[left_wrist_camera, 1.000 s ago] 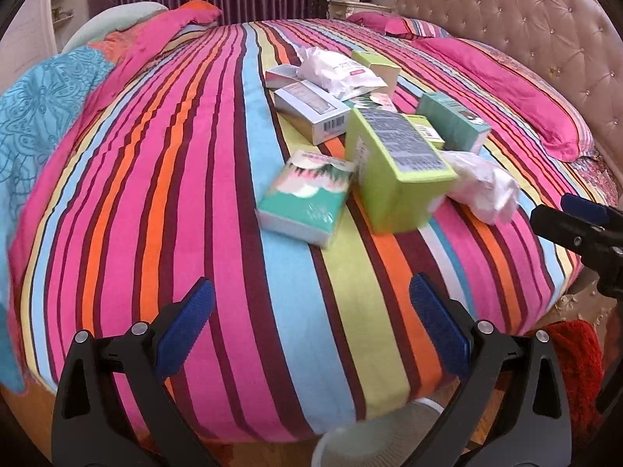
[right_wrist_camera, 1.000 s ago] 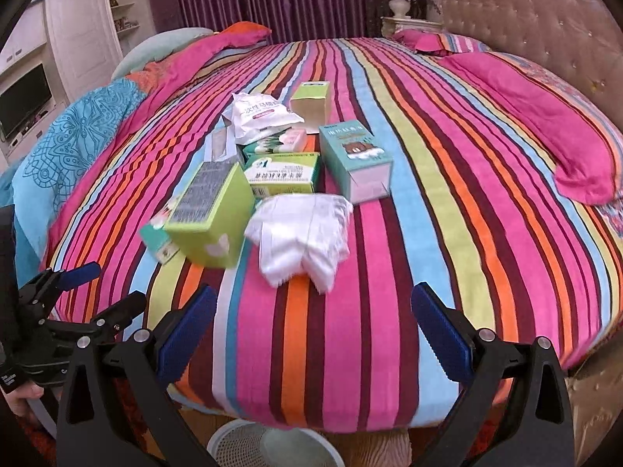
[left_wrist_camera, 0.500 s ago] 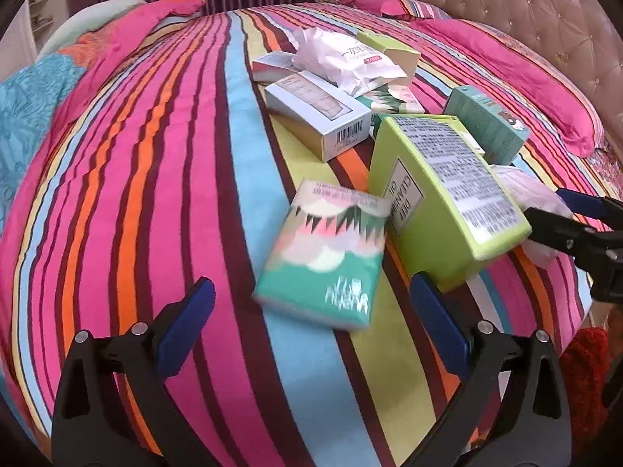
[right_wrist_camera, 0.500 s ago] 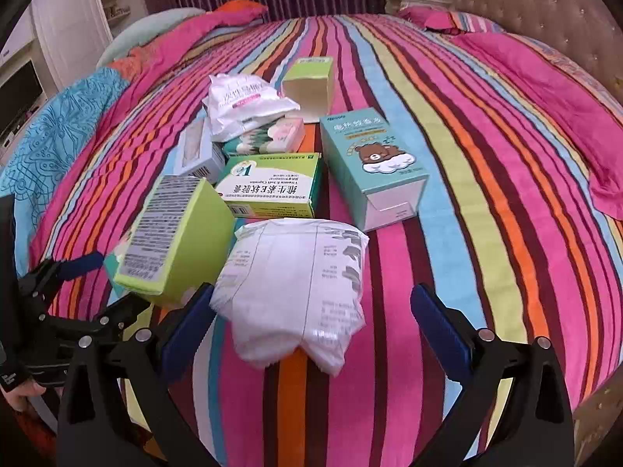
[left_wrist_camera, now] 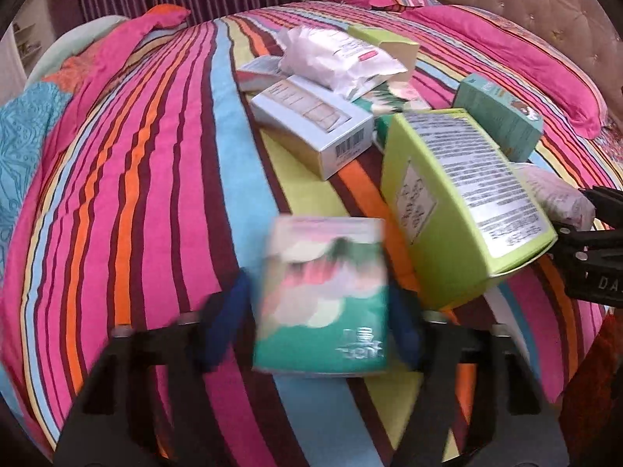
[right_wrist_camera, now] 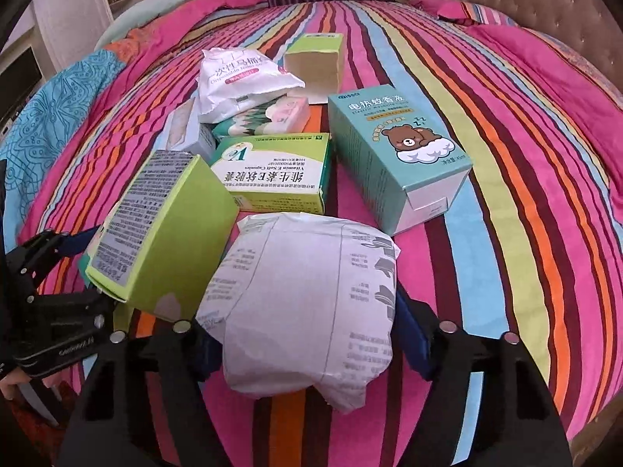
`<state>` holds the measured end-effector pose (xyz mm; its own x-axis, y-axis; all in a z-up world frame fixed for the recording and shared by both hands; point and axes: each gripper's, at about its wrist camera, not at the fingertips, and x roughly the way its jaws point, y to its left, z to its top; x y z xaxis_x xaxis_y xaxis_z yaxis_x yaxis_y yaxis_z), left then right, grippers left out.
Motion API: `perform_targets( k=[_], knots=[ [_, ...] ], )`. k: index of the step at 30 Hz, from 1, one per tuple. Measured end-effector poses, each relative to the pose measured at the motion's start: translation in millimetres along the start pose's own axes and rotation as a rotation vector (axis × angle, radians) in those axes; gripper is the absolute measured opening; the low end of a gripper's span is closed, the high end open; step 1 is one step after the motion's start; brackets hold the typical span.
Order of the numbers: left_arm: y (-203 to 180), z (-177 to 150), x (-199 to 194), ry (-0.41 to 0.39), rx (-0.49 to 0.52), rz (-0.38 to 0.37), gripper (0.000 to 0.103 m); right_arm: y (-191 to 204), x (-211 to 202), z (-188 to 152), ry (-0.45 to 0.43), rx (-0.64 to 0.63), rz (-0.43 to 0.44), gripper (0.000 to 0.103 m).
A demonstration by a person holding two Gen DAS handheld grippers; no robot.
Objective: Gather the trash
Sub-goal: 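Grasp the green tissue pack with the left tool while the right tool grasps the crumpled white paper, then carry both held items down over the white mesh wastebasket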
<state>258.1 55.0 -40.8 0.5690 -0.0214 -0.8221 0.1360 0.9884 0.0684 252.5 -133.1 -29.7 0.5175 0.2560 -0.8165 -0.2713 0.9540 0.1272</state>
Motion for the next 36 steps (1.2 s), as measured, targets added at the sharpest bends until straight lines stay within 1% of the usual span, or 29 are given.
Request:
perform_targets(
  k=[4,10,14,21,26,28,32,36],
  knots=[
    [-2.1,-1.3,-4.8,-0.004,-0.012,0.016,0.050,-2.9,-9.6,-2.1,-0.009,0.006,0.020,0.064],
    [1.8,-11.1,-22.2,-0.021,-0.085,-0.017,0.050,-8.9,-31.2,-6.5,-0.037,0.018,0.017,0.063],
    [3.5,-20.7,-44.9,-0.041,-0.131,-0.035,0.050,-13.2,-43.8,-14.2,-0.047,0.036,0.015,0.064],
    [-6.3,-40.5,-83.7,-0.074,-0.127,-0.029,0.050,-13.4,-74.6,-31.9,-0.072,0.038,0.021,0.064],
    [-15.8,-63.7,-111.5,-0.083,-0.133,-0.050,0.050,-11.2,-94.2,-48.6,-0.075,0.039,0.040,0.064],
    [-20.4,-73.2,-117.4,-0.075,-0.131,-0.060,0.050,-7.7,-102.1,-59.4,-0.072,0.030,0.045,0.064],
    [-37.6,-103.0,-130.8,-0.055,-0.111,-0.074,0.050,-3.8,-114.4,-81.3,-0.061,0.027,0.049,0.064],
    [-46.4,-130.2,-137.2,-0.026,-0.145,-0.115,0.050,2.4,-122.9,-106.3,-0.035,0.039,0.070,0.064]
  ],
)
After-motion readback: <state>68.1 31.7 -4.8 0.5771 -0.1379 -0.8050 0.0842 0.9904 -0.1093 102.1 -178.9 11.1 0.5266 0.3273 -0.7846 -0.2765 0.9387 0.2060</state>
